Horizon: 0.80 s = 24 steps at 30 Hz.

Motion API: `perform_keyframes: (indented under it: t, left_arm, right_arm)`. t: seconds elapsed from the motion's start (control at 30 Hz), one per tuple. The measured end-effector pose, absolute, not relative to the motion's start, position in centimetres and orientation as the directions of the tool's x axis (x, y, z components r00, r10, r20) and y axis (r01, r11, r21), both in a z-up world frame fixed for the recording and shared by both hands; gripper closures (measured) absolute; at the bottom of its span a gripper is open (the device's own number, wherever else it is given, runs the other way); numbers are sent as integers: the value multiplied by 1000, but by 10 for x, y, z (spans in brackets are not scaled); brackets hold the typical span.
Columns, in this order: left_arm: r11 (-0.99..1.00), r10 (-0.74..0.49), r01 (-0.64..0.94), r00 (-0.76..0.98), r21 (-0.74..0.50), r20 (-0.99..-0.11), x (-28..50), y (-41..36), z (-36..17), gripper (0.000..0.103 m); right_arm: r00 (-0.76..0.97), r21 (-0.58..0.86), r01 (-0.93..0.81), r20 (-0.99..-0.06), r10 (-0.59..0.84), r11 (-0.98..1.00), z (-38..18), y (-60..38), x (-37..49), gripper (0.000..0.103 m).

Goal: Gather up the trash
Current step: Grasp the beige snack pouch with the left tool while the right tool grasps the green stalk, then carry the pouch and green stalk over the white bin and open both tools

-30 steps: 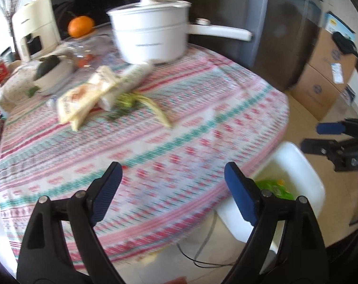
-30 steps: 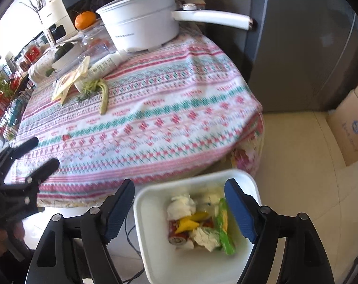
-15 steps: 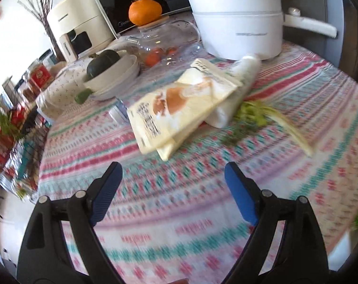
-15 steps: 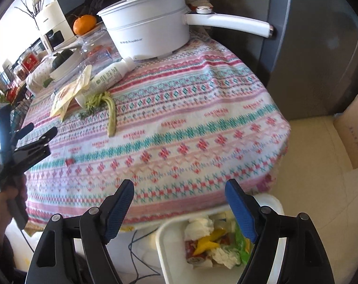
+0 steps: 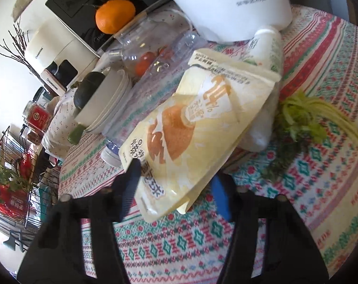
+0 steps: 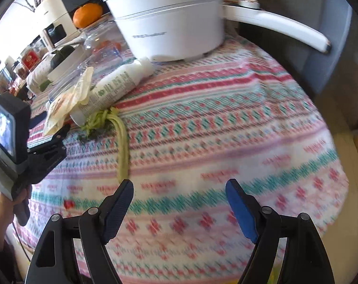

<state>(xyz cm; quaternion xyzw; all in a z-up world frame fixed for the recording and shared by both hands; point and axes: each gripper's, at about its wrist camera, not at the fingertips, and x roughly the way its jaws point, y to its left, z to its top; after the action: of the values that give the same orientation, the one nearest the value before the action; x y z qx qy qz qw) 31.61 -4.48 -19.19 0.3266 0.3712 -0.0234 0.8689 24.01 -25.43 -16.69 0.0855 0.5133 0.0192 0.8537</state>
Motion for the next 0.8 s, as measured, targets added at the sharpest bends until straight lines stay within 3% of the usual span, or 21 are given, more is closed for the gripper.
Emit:
perform_keyframes:
  t: [0.13, 0.23, 0.37, 0.57, 0.63, 0.67, 0.8]
  left_arm:
    - [777, 204, 294, 719, 557, -664, 319, -46, -194, 79]
    - [795, 185, 288, 722, 533, -666, 319, -43, -188, 90]
    - [833, 148, 276, 724, 480, -674, 320, -34, -177, 97]
    - [867, 106, 269, 723, 419, -683, 309, -25, -162, 99]
    - [878, 96, 264, 720, 399, -687, 305, -22, -157, 100]
    - [885, 90, 261, 717, 385, -692, 303, -21, -154, 100]
    - [909, 67, 248, 707, 336, -704, 291, -16, -145, 100]
  right_arm:
    - [496, 164, 7, -857, 139, 986, -170, -235, 258, 22]
    - [517, 150, -36, -843, 147, 988, -172, -219, 270, 22]
    - [526, 133, -81, -836, 156, 988, -177, -199, 285, 26]
    - [486, 47, -123, -868, 101, 991, -197, -171, 301, 60]
    - [491, 9, -136, -868, 75, 991, -198, -163, 303, 85]
    - [483, 8, -142, -872, 76, 990, -198, -160, 304, 90]
    - [474, 10, -136, -877, 73, 991, -192, -156, 302, 93]
